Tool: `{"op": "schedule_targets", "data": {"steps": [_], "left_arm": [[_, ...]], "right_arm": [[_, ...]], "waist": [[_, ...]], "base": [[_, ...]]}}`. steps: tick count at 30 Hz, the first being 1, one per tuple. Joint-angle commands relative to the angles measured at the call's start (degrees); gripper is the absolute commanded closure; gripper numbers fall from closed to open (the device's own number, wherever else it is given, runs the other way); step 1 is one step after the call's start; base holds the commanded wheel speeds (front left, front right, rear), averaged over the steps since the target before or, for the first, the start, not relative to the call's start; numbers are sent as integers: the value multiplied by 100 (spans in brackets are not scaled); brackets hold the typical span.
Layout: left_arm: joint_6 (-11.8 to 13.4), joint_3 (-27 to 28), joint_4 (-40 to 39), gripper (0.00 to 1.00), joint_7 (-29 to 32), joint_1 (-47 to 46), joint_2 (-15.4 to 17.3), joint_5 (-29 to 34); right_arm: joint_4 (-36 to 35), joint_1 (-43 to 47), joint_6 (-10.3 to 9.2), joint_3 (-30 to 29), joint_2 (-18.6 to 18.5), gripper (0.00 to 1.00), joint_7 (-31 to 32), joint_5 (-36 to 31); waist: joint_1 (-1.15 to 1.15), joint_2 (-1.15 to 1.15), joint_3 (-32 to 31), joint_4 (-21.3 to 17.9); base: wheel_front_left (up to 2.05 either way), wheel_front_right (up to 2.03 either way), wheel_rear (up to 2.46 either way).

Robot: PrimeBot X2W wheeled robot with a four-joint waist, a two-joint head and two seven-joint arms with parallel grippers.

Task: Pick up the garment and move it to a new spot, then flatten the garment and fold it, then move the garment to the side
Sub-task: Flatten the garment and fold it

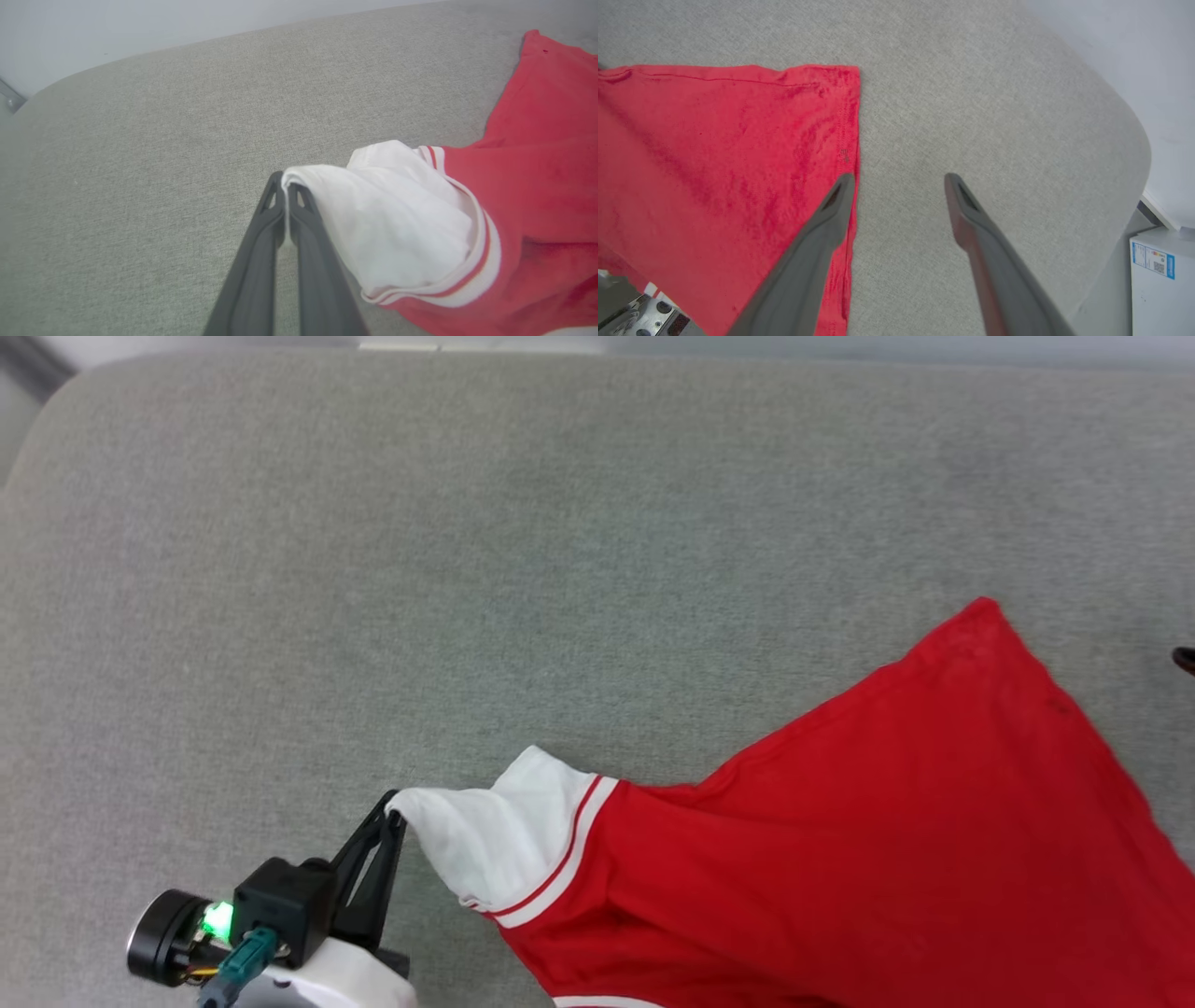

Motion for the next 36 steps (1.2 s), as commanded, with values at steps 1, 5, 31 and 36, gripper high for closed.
{"op": "schedule_targets", "data": {"steps": [1,5,31,36], "left_arm": [[-48,-26,33,100,11,-193,-105,87],[-97,-69,57,100,17,-360,-231,172],[-299,48,553,100,-143,-711,-576,294],[-339,136,477,100,-84,-794,-252,340]], "right_arm": [[169,-544,-2,306,324,0,508,-205],[541,-1212,-2,735,757,0,1008,-464],[2310,-2302,3,2858,1636,100,-398,-518],[2053,-2317,-2,3038,1434,100,-1219,-428]], "waist": [[0,0,298,229],[0,0,511,354],[0,0,374,468],[0,0,-131,254]], "base": [[0,0,0],[0,0,0],[0,0,0],[0,0,0]]}}
